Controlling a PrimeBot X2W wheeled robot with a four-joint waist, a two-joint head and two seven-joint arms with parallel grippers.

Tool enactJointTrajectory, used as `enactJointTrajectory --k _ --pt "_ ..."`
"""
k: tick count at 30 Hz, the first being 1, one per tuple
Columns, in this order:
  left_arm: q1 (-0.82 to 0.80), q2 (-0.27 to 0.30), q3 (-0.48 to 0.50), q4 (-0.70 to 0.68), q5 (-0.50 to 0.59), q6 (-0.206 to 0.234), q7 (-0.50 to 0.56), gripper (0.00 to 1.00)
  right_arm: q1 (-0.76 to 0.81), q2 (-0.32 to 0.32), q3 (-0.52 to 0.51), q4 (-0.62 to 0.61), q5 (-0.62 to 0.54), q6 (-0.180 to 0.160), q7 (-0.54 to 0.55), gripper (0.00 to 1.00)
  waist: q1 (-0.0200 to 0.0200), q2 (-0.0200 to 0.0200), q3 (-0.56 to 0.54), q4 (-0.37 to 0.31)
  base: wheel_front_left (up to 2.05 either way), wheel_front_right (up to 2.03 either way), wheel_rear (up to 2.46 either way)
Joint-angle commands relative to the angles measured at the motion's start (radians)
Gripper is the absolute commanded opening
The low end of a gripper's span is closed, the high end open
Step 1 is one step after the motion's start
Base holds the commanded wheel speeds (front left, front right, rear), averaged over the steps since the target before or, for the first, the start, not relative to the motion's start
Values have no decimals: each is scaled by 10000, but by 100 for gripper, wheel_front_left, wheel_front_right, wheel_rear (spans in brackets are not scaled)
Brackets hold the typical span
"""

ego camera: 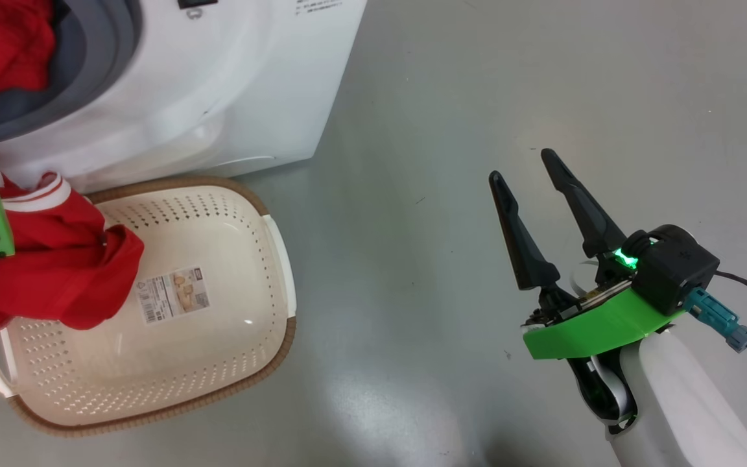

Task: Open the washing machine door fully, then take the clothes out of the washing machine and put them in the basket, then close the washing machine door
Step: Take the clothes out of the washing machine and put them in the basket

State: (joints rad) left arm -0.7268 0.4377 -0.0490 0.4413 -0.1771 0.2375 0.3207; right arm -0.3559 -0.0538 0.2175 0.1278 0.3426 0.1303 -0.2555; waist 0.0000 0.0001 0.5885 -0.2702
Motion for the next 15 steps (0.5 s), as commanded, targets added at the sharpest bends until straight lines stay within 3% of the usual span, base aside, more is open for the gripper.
enactJointTrajectory --k 1,15 --pt "-58 455 216 -170 -7 -8 -138 0 -55 35 145 -256 15 4 -63 100 0 -1 3 32 0 0 0" --pt "640 -8 335 -1453 -264 278 -1953 0 43 35 -35 -229 -131 4 -63 100 0 -1 -184 480 0 0 0"
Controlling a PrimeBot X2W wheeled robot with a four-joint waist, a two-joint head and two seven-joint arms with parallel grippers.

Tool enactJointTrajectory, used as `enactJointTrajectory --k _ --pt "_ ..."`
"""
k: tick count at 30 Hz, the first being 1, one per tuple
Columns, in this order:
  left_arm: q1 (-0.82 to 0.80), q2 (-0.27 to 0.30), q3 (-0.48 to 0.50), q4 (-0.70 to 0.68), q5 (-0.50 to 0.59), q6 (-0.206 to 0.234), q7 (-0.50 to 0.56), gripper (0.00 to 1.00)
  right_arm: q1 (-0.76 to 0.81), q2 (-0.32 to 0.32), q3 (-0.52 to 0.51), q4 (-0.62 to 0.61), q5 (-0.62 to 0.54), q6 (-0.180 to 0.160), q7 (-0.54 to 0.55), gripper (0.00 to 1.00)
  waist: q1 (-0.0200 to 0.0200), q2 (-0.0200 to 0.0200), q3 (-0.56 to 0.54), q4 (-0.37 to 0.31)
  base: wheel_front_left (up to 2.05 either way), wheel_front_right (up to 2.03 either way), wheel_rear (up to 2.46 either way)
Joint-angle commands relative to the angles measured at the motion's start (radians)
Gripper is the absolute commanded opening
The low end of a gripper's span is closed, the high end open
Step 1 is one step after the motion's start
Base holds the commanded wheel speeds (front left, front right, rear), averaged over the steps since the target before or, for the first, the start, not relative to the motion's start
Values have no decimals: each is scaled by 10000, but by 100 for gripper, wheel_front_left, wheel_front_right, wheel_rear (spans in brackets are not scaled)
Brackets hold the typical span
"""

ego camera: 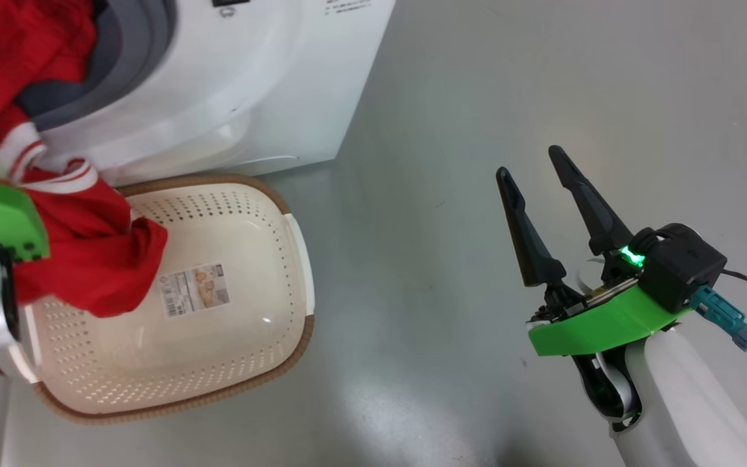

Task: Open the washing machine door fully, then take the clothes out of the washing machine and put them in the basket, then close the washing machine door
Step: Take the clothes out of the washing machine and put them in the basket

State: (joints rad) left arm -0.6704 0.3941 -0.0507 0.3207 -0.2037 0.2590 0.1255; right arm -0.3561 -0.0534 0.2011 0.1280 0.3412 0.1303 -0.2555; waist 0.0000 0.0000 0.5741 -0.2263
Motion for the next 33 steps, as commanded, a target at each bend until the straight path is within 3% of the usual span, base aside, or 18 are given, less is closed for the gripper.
enactJointTrajectory --k 1,10,22,33 --pt "189 391 358 -396 -11 79 -167 0 51 32 113 -238 -131 4 -63 100 0 0 -60 81 0 0 0" --pt "1203 102 411 -1777 56 511 -1199 0 160 32 41 -226 -260 4 -63 100 0 0 -280 334 0 0 0" --pt "2859 -522 23 -3369 -21 945 -1014 0 277 32 59 -211 -262 4 -63 100 0 0 -512 392 0 0 0" --pt "3613 -1262 -304 -2361 -931 607 -852 0 275 32 110 -209 -137 4 -63 100 0 0 -503 361 0 0 0"
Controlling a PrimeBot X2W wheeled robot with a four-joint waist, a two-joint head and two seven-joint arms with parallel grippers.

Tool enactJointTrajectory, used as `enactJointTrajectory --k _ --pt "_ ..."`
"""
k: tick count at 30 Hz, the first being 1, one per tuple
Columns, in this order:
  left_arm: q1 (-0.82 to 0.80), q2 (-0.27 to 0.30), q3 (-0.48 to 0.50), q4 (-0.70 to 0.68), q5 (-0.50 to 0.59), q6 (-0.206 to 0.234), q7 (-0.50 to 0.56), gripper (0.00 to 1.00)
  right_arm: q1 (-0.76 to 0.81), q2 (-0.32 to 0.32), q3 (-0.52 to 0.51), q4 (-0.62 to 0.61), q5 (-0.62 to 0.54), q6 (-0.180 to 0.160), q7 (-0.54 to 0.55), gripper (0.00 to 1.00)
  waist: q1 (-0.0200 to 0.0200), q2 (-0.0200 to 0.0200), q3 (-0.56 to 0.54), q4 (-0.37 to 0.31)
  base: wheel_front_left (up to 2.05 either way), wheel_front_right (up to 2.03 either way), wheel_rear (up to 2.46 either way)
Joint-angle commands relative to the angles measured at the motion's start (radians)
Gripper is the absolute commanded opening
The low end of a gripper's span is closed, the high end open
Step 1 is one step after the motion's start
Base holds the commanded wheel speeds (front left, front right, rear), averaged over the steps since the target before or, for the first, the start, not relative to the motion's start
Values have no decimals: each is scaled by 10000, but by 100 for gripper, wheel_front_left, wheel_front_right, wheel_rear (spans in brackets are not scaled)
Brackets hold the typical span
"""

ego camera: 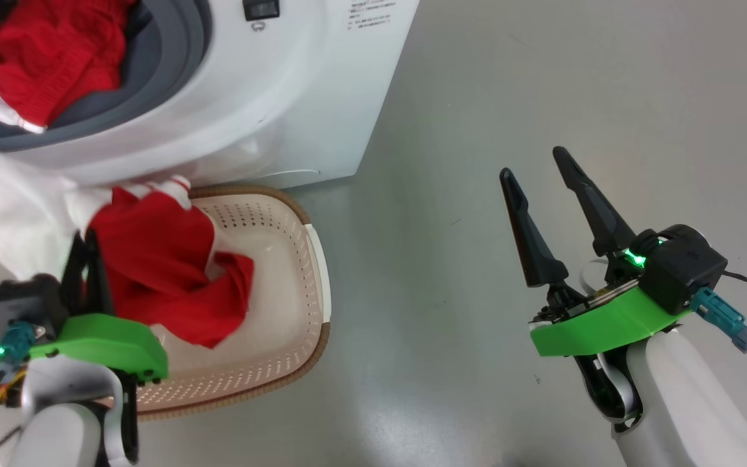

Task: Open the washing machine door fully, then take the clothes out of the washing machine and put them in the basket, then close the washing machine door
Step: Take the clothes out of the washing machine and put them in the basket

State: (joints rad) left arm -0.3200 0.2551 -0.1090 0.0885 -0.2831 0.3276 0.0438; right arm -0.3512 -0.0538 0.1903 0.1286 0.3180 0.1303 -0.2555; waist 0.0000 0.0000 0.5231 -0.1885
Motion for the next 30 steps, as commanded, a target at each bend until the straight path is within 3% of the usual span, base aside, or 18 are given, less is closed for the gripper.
enactJointTrajectory --k 1,15,23,24,26,28,30 --pt "64 25 305 159 -308 -164 -120 0 223 36 236 -205 107 4 -63 100 0 0 15 -33 0 0 0" --pt "-856 -459 523 3945 -1418 -1021 -898 0 164 36 398 -65 193 4 -63 100 0 0 167 -402 0 0 0" --pt "-1820 -737 590 6211 -2155 -1978 -1017 0 82 36 383 79 61 4 -63 100 0 0 277 -486 0 0 0" --pt "-1945 -793 651 6474 -2276 -2046 -1034 5 70 36 399 96 18 4 -63 100 0 0 287 -496 0 0 0" --pt "-2181 -802 632 6964 -2318 -2150 -1083 30 57 36 412 124 -9 4 -63 100 0 0 309 -516 0 0 0" --pt "-2405 -844 623 7385 -2388 -2282 -1149 45 44 36 403 153 -31 4 -63 100 0 0 329 -524 0 0 0" --pt "-2600 -857 600 7743 -2405 -2369 -1264 97 37 36 388 183 -27 4 -63 100 0 0 343 -527 0 0 0"
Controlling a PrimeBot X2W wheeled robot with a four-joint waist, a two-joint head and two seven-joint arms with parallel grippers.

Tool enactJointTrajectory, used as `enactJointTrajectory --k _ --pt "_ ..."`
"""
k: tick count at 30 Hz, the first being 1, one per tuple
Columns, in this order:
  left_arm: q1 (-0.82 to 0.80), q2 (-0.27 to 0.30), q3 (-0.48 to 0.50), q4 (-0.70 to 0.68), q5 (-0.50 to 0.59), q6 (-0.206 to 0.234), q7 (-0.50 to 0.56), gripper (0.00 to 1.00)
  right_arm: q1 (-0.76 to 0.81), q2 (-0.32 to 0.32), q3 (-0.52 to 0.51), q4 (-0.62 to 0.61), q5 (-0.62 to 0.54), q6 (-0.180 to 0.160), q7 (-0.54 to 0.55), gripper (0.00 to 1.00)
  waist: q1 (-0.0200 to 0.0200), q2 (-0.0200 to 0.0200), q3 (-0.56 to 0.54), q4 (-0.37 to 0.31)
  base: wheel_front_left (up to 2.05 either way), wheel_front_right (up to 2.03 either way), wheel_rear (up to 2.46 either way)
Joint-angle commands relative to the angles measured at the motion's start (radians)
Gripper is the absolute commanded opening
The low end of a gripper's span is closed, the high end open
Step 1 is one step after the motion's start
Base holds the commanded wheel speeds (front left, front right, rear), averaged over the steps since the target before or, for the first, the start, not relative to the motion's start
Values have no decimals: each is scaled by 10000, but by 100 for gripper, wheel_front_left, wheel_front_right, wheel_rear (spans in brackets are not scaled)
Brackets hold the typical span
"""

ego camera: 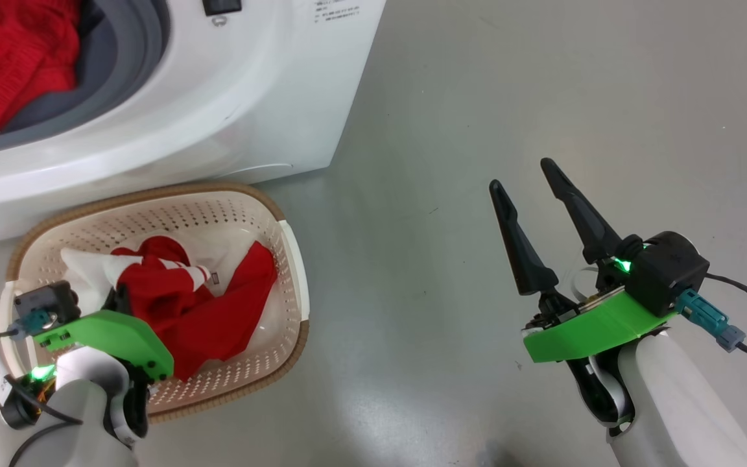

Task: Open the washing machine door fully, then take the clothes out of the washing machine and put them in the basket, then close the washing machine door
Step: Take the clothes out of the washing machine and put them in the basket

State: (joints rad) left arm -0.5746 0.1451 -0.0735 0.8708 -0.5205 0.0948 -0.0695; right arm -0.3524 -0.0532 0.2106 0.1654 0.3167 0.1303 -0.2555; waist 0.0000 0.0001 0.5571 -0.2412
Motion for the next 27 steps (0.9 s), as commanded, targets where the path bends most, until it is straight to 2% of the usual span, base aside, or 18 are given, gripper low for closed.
enactJointTrajectory --k 1,11,17,27 --pt "-143 239 231 89 -33 -76 -193 100 45 30 178 -167 -12 4 -63 100 0 -1 8 2 0 0 0" --pt "-786 221 -88 1210 194 -279 -996 100 -13 30 93 -69 -71 4 -63 100 0 -1 -46 69 0 0 0" --pt "-1073 243 -166 1070 340 -297 -1622 100 5 30 -18 -26 -146 4 -63 100 0 -1 -153 190 0 0 0" --pt "-1025 317 -210 92 597 -370 -1896 100 -195 30 -187 106 -446 4 -63 100 0 -1 -387 373 0 0 0"
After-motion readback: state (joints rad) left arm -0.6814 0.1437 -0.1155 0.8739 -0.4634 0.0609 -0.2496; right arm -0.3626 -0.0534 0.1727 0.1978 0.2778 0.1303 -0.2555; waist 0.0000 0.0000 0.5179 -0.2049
